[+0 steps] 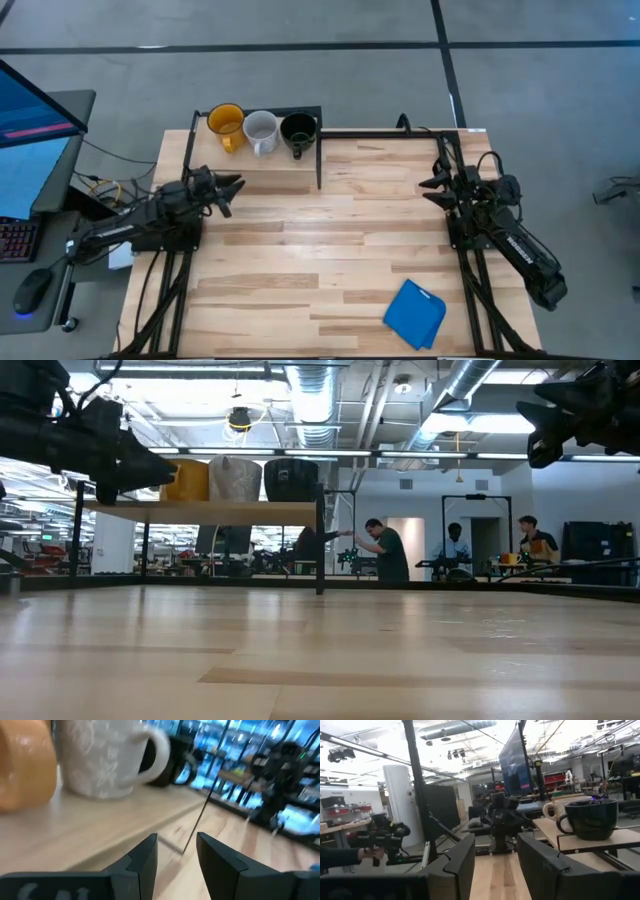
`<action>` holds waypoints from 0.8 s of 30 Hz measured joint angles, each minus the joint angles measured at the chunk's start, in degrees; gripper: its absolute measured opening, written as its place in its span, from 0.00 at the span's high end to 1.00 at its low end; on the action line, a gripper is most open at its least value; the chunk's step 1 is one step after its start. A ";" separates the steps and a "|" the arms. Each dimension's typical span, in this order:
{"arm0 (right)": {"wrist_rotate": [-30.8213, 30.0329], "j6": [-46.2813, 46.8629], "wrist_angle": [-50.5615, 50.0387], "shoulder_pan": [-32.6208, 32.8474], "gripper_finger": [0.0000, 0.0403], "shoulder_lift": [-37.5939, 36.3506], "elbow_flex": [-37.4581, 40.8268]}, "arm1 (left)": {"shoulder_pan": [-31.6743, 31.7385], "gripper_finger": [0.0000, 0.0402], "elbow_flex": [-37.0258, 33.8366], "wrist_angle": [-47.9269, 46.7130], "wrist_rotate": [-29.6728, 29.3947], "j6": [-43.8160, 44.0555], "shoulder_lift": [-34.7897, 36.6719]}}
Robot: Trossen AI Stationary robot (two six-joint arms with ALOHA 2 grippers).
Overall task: Stack small to large cups/mugs on shelf
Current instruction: Return to Home Position
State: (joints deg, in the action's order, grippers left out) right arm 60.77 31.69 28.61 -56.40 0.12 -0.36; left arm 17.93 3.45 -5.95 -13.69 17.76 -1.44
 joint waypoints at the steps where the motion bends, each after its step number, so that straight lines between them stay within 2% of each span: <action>1: 0.08 0.00 0.00 0.00 0.58 0.00 0.00 | 0.00 0.68 0.74 -2.74 -0.14 0.32 0.30; 5: 0.88 0.23 -0.01 0.00 0.58 0.00 0.00 | 0.00 0.68 2.27 -10.10 -2.04 2.85 1.42; 9: 0.35 -0.61 -0.04 0.00 0.58 0.00 0.00 | 0.00 0.68 2.29 -10.15 -1.97 2.93 1.33; 18: -6.45 -2.47 -6.83 0.00 0.58 0.02 0.00 | 0.00 0.68 2.24 -10.08 -1.97 4.08 1.32; 24: -9.72 -4.72 -7.68 0.03 0.58 0.02 0.00 | 0.00 0.68 2.18 -10.06 -1.95 4.95 1.32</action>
State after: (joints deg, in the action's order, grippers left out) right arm 51.04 26.97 20.94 -56.37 0.14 -0.36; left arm 17.93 5.63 -16.01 -15.63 22.70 -0.12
